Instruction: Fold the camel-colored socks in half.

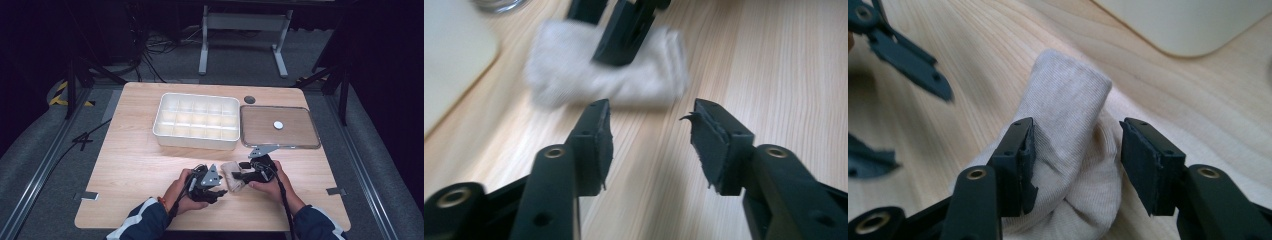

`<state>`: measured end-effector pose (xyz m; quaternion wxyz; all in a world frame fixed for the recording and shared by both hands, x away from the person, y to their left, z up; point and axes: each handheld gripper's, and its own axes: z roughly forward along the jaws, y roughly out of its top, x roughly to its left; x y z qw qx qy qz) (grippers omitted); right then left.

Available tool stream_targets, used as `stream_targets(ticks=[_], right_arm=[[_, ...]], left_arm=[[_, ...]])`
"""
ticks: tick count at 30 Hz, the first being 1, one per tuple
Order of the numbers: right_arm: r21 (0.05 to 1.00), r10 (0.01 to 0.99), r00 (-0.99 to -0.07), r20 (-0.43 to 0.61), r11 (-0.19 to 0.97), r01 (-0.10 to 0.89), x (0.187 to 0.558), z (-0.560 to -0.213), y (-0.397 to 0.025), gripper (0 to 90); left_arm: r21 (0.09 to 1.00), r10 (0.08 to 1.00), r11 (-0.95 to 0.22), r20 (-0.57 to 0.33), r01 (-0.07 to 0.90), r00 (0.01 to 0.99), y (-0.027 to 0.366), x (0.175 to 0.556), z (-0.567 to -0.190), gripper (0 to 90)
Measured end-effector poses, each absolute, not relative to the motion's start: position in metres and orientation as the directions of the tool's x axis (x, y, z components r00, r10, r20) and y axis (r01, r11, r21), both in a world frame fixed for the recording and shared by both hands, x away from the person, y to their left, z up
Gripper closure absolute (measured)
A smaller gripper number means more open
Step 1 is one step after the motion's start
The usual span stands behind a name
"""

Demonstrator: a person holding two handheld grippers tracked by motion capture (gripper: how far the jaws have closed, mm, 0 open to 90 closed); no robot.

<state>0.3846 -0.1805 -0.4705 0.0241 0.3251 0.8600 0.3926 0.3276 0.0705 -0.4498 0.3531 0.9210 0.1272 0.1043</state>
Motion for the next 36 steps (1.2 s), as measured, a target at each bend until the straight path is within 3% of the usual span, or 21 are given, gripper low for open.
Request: stream_targets(ticks=[6, 10, 15, 16, 22, 36], right_arm=[[0.664, 0.563, -0.774, 0.289, 0.464, 0.586, 0.391, -0.473, -0.183, 50.5], [0.657, 0.536, -0.776, 0.332, 0.458, 0.598, 0.393, -0.474, -0.184, 59.7], [0.658, 0.518, -0.786, 0.338, 0.467, 0.591, 0.393, -0.473, -0.183, 66.2], [0.659, 0.511, -0.792, 0.333, 0.475, 0.583, 0.391, -0.472, -0.182, 68.1], [0.677, 0.498, -0.818, 0.289, 0.498, 0.542, 0.386, -0.469, -0.182, 71.5], [0.728, 0.466, -0.867, 0.176, 0.531, 0.433, 0.372, -0.452, -0.181, 75.6]], left_arm=[[0.637, 0.375, -0.739, 0.12, 0.218, 0.919, 0.113, 0.326, -0.457, 33.2], [0.625, 0.463, -0.721, 0.111, 0.301, 0.879, 0.148, 0.323, -0.471, 28.1], [0.654, 0.564, -0.637, 0.035, 0.408, 0.825, 0.179, 0.323, -0.476, 21.2], [0.658, 0.577, -0.618, 0.009, 0.43, 0.816, 0.183, 0.323, -0.478, 14.9], [0.683, 0.622, -0.566, -0.014, 0.461, 0.783, 0.196, 0.322, -0.483, 13.5], [0.683, 0.616, -0.574, -0.004, 0.452, 0.788, 0.195, 0.324, -0.483, 11.0]])
